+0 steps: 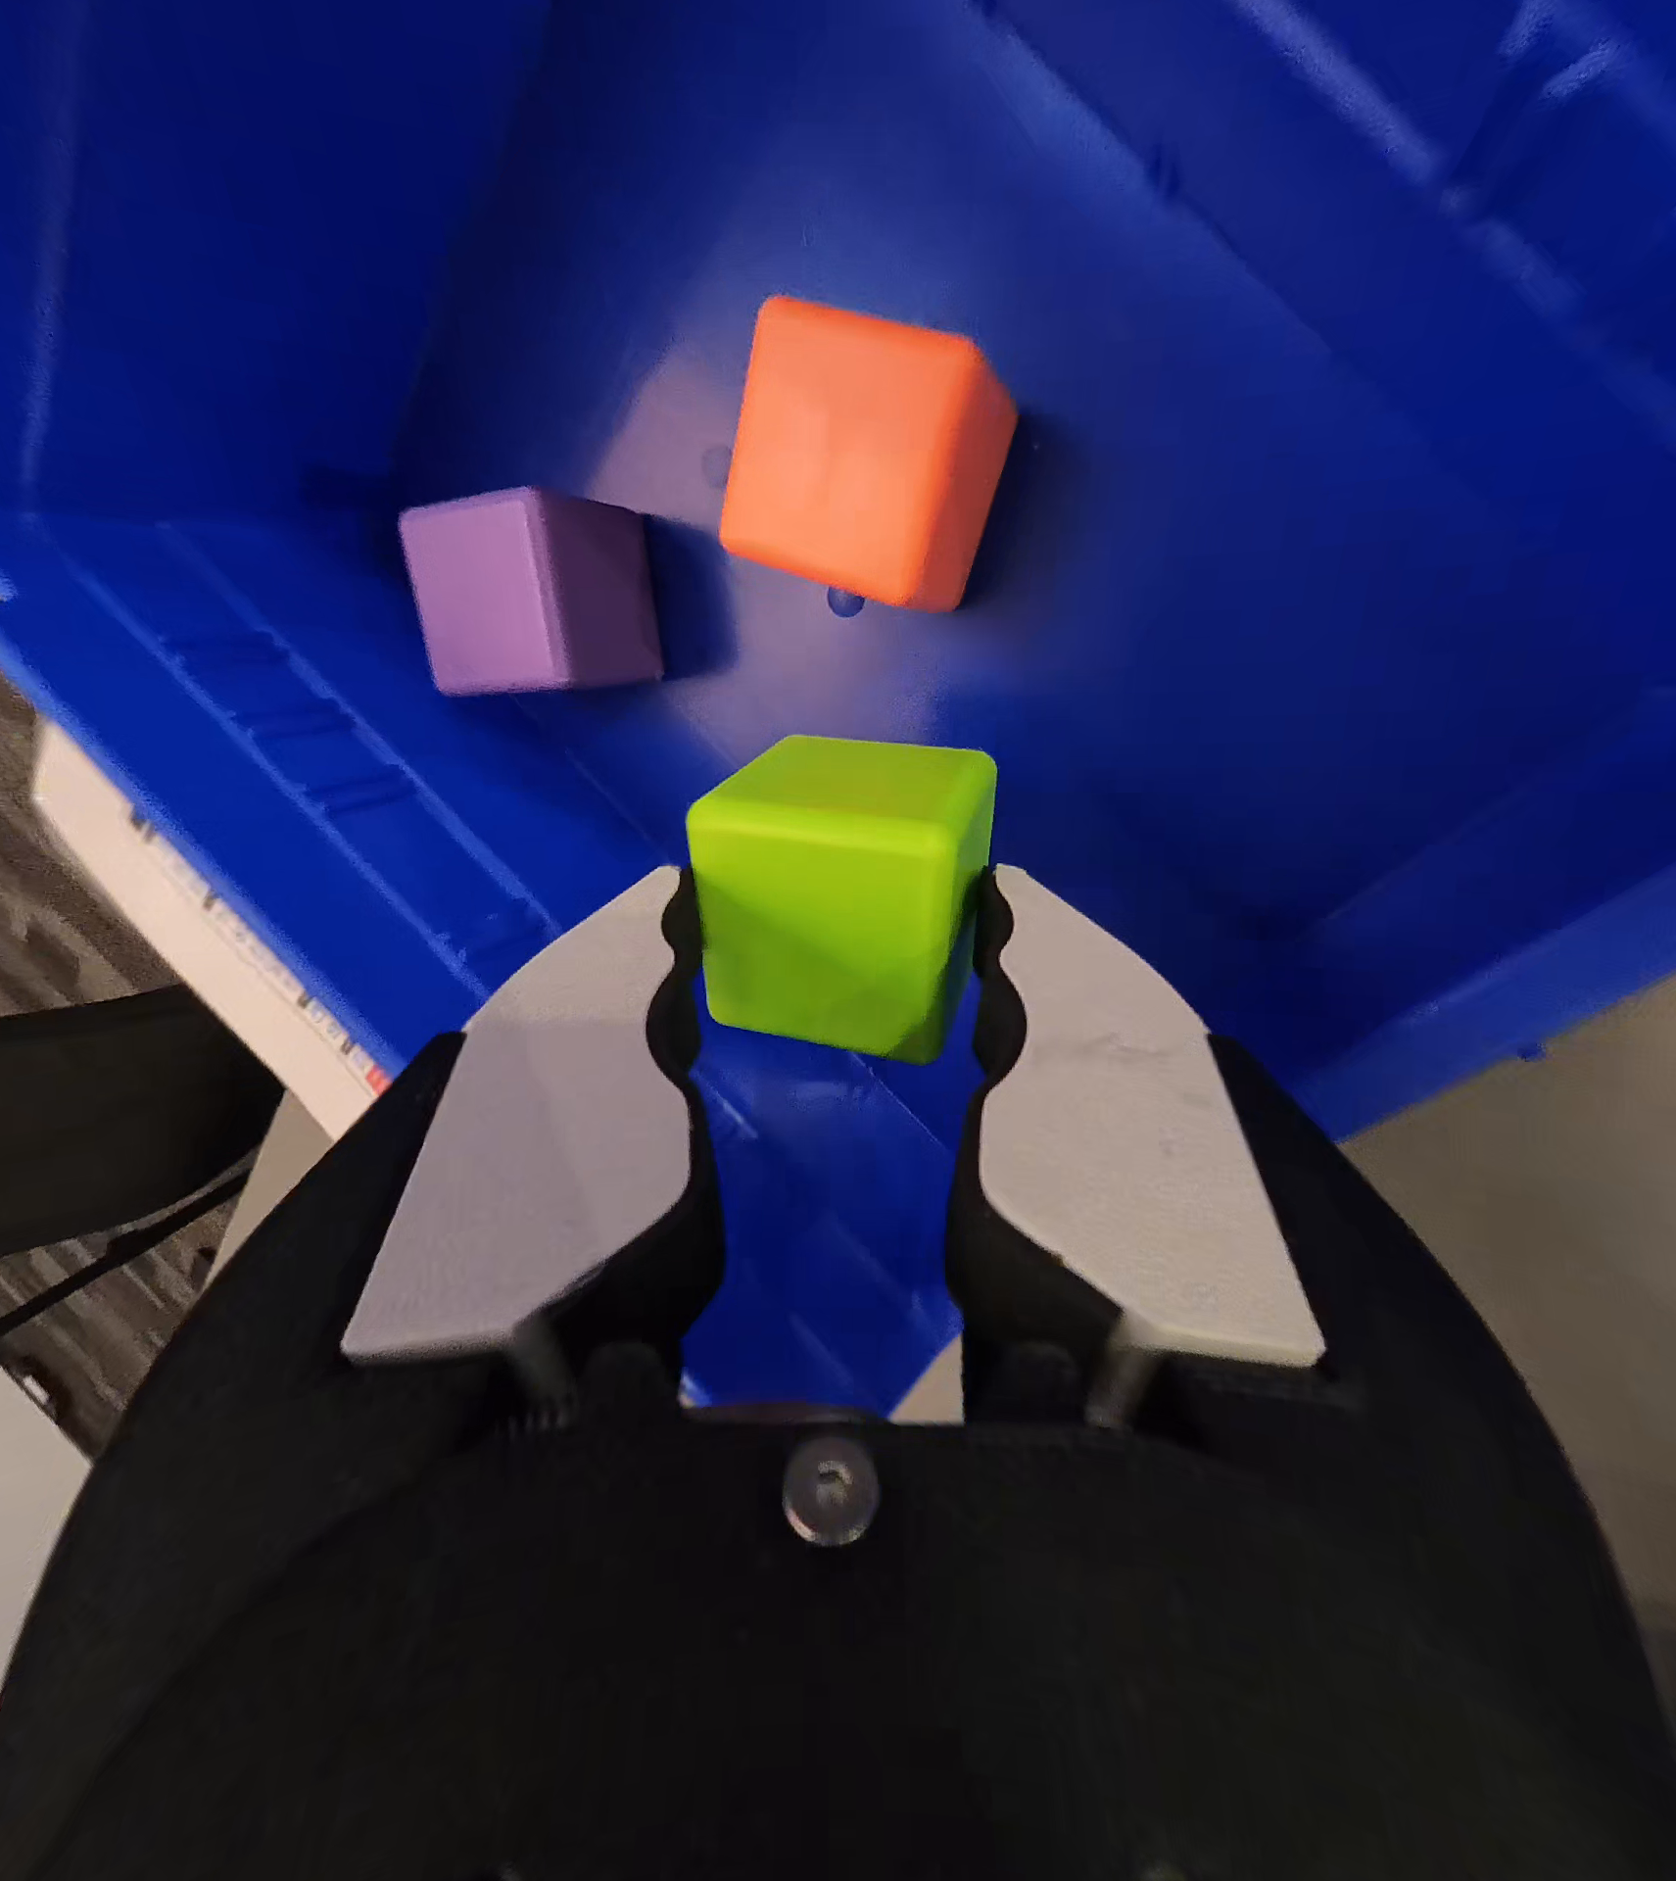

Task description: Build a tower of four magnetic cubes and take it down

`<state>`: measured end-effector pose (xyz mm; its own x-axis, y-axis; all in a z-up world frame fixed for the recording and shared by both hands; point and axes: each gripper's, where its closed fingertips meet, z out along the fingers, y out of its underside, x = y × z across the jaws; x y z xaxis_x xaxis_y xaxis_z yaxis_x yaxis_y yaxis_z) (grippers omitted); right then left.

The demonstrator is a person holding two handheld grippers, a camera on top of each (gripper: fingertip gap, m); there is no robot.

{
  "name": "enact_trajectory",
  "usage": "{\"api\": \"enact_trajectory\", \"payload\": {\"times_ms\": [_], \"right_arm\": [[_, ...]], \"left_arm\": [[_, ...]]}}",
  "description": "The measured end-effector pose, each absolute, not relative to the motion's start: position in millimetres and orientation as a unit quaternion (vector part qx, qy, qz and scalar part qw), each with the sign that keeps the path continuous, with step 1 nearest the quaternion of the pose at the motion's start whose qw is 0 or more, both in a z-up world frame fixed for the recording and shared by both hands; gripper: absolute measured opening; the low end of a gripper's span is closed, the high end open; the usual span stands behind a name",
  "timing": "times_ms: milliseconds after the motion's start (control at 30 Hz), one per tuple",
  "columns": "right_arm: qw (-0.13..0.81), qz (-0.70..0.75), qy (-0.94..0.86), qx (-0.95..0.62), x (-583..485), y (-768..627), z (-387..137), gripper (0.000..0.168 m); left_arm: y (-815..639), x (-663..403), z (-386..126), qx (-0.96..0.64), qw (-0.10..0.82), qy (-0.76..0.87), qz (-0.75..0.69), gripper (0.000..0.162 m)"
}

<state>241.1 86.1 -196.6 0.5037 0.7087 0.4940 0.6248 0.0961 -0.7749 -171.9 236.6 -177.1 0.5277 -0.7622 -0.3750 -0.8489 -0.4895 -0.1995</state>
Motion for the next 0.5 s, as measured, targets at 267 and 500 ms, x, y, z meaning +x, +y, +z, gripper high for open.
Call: {"api": "enact_trajectory", "payload": {"times_ms": [267,500], "right_arm": [[0.551,0.042,-0.491,-0.673,242.0,87.2,-195.3,0.011],[0.551,0.045,-0.488,-0.675,242.3,87.7,-194.4,0.011]], "left_arm": [[187.9,-115.6,-123.6,-0.816,0.274,0.505,0.062,0.051],[134.0,-14.8,-109.3,-0.748,0.338,0.568,-0.05,0.051]]}}
